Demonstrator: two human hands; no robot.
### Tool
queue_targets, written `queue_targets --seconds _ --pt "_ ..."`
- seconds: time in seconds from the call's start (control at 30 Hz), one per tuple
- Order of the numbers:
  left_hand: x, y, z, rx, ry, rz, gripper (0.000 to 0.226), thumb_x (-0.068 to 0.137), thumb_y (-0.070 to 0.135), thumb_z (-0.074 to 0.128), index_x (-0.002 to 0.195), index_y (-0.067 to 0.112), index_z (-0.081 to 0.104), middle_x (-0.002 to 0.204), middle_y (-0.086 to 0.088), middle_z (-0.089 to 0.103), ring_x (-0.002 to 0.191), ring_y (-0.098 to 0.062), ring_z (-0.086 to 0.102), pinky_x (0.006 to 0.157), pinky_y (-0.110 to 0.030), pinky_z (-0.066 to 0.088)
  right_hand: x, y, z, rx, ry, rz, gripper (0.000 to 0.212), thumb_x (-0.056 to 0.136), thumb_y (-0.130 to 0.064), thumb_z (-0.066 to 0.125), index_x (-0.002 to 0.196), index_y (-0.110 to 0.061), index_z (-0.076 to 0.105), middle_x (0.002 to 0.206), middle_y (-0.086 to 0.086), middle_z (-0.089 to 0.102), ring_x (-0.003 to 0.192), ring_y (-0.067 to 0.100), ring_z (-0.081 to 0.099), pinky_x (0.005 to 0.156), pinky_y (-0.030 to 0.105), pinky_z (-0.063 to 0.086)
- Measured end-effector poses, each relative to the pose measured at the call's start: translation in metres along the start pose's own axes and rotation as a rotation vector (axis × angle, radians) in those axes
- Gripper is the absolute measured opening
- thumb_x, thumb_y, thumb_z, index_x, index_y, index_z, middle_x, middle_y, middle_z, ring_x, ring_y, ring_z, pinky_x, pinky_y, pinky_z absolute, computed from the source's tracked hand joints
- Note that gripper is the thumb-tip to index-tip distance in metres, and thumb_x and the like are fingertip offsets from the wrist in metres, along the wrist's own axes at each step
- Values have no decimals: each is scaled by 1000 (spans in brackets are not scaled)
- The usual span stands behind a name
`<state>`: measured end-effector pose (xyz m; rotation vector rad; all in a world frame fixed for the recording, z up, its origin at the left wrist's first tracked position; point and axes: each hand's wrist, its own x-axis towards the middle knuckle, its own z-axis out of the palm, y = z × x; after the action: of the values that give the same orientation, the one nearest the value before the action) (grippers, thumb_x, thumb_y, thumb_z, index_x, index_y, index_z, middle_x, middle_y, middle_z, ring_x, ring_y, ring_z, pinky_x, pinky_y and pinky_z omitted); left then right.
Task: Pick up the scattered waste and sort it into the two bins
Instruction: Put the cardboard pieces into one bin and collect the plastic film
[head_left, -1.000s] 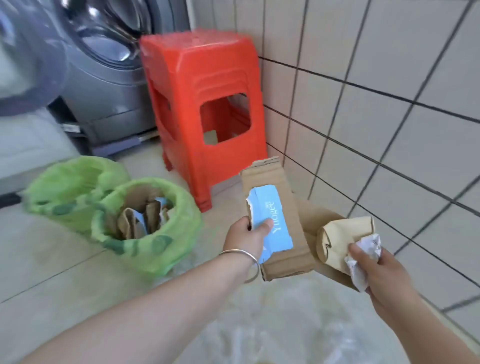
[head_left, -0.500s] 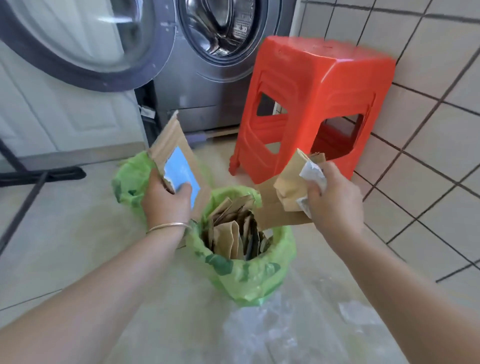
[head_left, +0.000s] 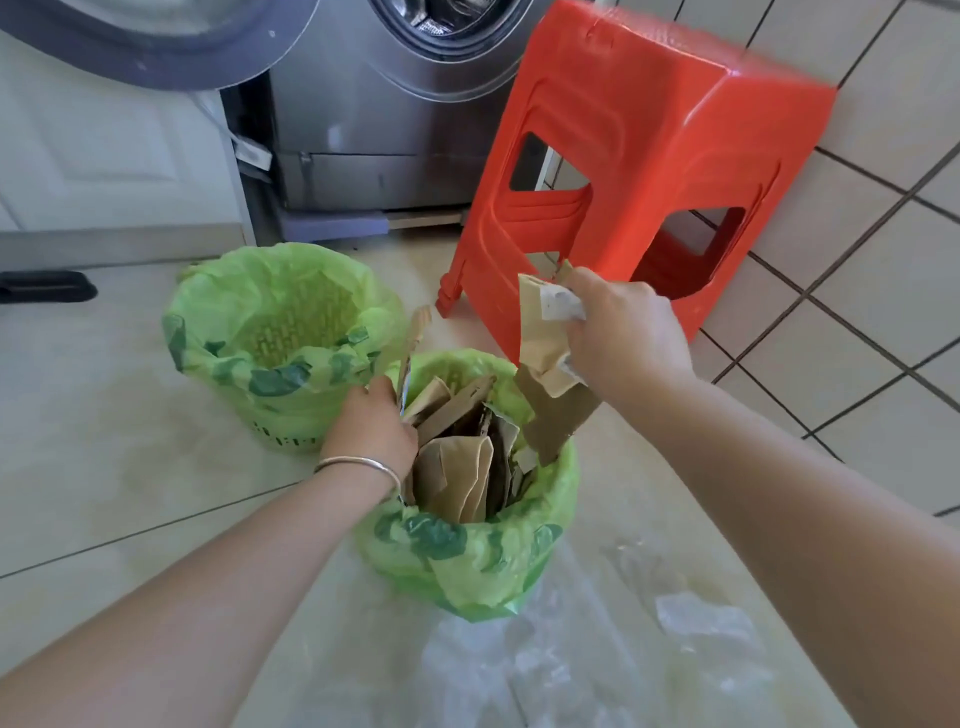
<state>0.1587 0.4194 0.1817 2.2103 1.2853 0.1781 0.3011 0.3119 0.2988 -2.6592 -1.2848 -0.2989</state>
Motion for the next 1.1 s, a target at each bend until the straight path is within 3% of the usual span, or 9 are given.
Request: queue_targets --seconds 0.27,0.43,0.6,0.67,0.77,0.87,0.97,1.03,1.1 --pt "8 13 34 390 -311 -71 40 89 12 48 127 4 36 132 -18 49 120 -32 53 95 -37 44 -17 -7 70 156 -289 74 43 85 -2 47 125 -17 46 101 15 63 92 36 62 64 34 47" --pt "13 15 32 339 -352 -95 54 88 24 53 131 1 30 133 -19 48 119 -32 54 93 -36 46 -34 -18 109 205 -326 227 49 81 -1 50 125 -16 35 91 11 57 93 36 61 64 34 39" --pt "5 15 19 180 -345 -87 59 77 40 63 121 3 48 112 -14 59 90 -27 55 78 -31 47 -42 -30 120 124 -317 156 53 88 -9 49 136 -14 27 128 10 41 112 31 49 71 33 38" --pt "0 14 12 98 -267 -61 59 77 34 64 126 6 45 120 -15 57 102 -31 56 86 -34 47 -41 -28 107 127 -293 152 42 88 -13 46 130 -13 37 130 9 35 117 30 39 80 34 42" --pt "-13 9 4 -47 -73 26 59 81 20 60 136 12 39 134 -12 48 121 -31 49 99 -39 43 -43 -21 90 121 3 68 26 81 -24 54 101 -10 62 120 10 48 115 31 41 86 43 45" --pt "-34 -1 6 -132 126 97 52 81 15 60 131 17 46 135 -8 44 125 -28 43 102 -38 37 -58 -15 96 -38 307 -242 11 64 -18 60 71 -11 65 98 8 62 106 29 45 85 39 39" --pt "-48 -10 18 -153 148 -4 51 81 14 60 130 18 48 142 -10 35 133 -29 29 112 -38 24 -79 -16 107 -156 173 -423 19 64 -15 44 59 -15 63 81 4 61 88 26 44 74 34 35" --pt "-52 -12 27 -232 76 -165 52 83 15 58 133 19 46 149 -11 22 137 -32 24 113 -38 22 -83 -19 108 -206 -24 -364 7 57 -15 58 53 -19 63 68 0 59 67 22 53 53 29 35" --pt "-53 -12 32 -333 13 -282 53 86 14 54 137 20 43 151 -13 14 135 -34 30 112 -37 25 -81 -20 110 -145 -196 -258 15 59 -7 69 73 -11 68 77 5 63 57 22 62 38 22 23"
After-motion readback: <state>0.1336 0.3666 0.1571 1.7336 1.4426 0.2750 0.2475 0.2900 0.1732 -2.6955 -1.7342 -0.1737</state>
